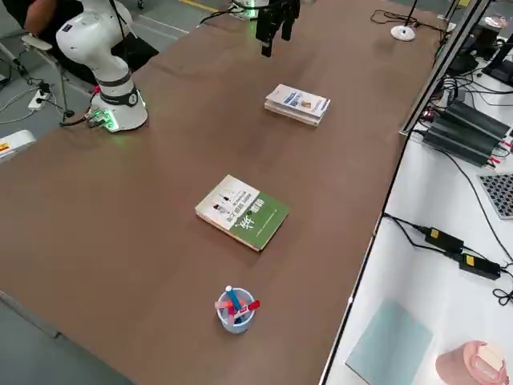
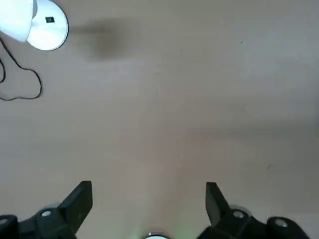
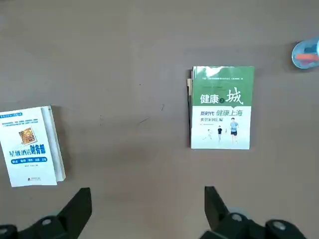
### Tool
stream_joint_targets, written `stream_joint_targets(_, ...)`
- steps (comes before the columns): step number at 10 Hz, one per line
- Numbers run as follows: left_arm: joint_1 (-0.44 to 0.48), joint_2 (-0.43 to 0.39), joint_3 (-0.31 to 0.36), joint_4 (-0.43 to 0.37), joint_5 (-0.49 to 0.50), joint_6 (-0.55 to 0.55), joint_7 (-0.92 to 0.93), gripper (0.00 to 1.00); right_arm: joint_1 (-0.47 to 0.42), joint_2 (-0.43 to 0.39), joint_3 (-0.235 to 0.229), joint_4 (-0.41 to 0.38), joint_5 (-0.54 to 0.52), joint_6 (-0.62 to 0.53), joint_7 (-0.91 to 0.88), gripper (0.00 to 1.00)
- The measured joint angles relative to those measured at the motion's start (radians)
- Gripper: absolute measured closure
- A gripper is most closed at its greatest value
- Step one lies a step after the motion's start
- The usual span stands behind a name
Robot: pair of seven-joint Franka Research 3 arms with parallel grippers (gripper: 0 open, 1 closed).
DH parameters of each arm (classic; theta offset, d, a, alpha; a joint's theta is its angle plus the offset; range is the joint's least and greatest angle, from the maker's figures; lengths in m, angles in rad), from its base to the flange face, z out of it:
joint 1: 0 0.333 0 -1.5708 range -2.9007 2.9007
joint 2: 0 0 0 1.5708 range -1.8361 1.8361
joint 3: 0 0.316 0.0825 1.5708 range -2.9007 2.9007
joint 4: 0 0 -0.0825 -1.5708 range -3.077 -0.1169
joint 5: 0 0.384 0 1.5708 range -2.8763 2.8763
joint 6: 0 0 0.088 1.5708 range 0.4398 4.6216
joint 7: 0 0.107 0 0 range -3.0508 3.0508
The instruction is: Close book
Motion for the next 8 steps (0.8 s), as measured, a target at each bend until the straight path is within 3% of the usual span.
stream_joint_targets(8,0.055,0.0,0.002,0.002,-0.042,0.005,0.071,0.0,0.003,-0.002,0.005,-0.003,0.0,0.013,0.003,0.0)
